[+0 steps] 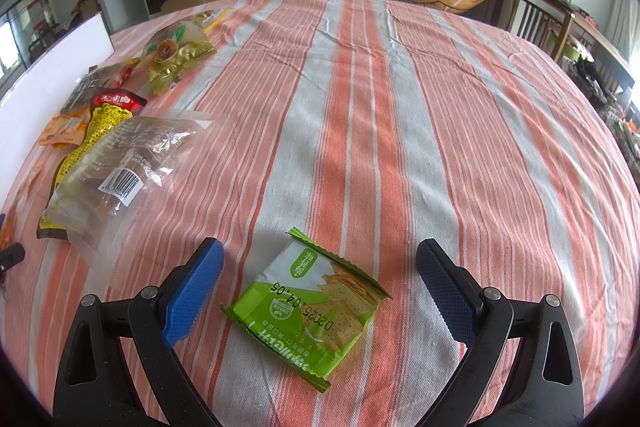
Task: Organize snacks
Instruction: 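Grasp the orange dried-fruit bag with the left tool while the right tool grasps the green cracker packet, then carry both held packets over the white box and open both tools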
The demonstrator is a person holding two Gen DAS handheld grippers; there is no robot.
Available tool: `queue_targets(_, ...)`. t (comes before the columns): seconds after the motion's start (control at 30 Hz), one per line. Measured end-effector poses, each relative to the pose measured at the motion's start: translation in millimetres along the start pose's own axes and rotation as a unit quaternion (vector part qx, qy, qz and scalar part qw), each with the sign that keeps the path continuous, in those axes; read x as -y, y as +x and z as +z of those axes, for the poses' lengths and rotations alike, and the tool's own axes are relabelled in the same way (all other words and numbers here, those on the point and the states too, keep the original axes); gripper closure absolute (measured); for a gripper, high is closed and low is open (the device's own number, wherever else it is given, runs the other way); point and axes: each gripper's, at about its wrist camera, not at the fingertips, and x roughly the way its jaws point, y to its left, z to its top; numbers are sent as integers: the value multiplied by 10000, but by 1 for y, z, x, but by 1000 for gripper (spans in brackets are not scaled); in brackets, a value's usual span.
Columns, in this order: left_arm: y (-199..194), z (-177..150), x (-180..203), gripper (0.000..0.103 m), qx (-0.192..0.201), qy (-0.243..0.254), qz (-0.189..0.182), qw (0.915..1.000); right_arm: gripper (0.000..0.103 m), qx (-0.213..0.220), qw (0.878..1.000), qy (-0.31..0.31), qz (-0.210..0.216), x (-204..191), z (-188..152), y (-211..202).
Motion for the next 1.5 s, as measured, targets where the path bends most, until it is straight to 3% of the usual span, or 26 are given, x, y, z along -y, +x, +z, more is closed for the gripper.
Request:
queue_targets(0.47,1,1,0,0,4,3,-4,10000,6,76,9999,5,66,1,-1,-3)
queue_targets(0.53,-2,-2,-1,0,0,6,-13,10000,6,676,9961,128,548,10,-5,-26)
queue_targets(0.6,-3,-2,-2,0,-12,11,-26,10000,6,1587,9817,561,892,35,-15,-62)
queue_targets(0.67,-3,-2,-2,0,-18,7,-31,10000,6,1698,9756,1103,846,65,-13,-76)
queue_targets(0.73,-4,-1,-3,2,-18,0,-30,10000,6,1506,9726,1585,795,95,-12,-76)
queue_targets(0.8,-9,-3,-2,23,101,31,-35,9999,5,1052,9727,1979,601,116,-13,-67)
queue_targets(0.83,-11,-3,-3,28,143,42,21,9999,5,826,9737,2026,629,119,-14,-63)
queue_targets(1.0,-17,-8,-3,35,247,64,86,9996,6,-355,9878,1296,793,70,-6,-45)
queue_targets(1.13,-23,-11,-3,43,389,-24,127,9992,6,-1041,9904,778,470,19,-4,-23)
queue_targets(1.2,-30,-9,-8,55,472,-200,-15,9987,7,-983,9939,497,52,3,-7,-15)
queue_targets(1.23,-32,-9,-10,56,472,-277,-87,9985,8,-897,9949,455,-38,0,-7,-14)
queue_targets(1.3,-34,-9,-14,60,461,-388,-218,9979,42,-633,9966,412,-343,0,-9,-18)
queue_targets(1.43,-36,-11,-14,65,526,-454,-224,9973,42,-572,9966,591,-71,18,-13,-25)
queue_targets(1.5,-41,-10,-15,94,641,-470,-213,9966,42,-477,9955,793,226,29,-18,-33)
